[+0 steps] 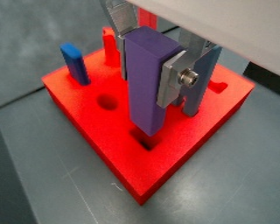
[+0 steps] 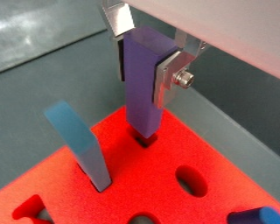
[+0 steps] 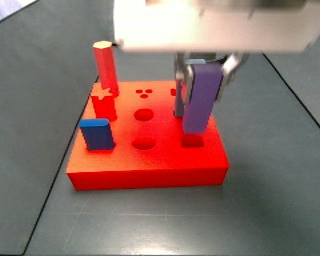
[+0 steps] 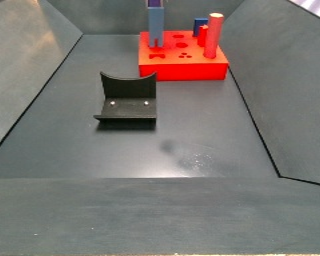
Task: Pick up the rectangle object. Move up. Place the rectangle object on the fixture. Regrasp the rectangle object. Move to above the board. Insert the rectangle object.
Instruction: Insert the rectangle object.
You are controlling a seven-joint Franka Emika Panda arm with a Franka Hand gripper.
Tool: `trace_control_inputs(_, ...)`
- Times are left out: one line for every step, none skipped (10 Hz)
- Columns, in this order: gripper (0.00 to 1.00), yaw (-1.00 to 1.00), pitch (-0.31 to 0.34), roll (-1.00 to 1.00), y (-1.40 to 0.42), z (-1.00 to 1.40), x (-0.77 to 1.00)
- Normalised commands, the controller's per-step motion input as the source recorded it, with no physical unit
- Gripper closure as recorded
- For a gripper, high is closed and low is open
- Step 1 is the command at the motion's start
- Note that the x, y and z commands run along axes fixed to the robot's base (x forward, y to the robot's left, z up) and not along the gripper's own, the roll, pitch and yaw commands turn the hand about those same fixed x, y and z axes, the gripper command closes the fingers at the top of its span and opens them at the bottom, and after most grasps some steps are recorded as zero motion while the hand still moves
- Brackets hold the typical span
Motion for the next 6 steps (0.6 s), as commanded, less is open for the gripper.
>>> trace_control_inputs(1.0,-0.03,-0.081,0.0,0.0,-0.27,0.0)
trace_control_inputs(1.0,-0.04,-0.027,0.0,-0.01,-0.15,0.0)
trace_control_inputs(1.0,-0.04,-0.003,0.0,0.0,-0.11,0.0)
trace_control_inputs(1.0,-0.01,0.0,0.0,0.0,-0.13,0.17)
trace_control_inputs(1.0,-0.03,0.0,0.0,0.0,-0.2,0.25)
trace_control_inputs(1.0,-0.04,0.0,0.0,0.0,-0.28,0.09)
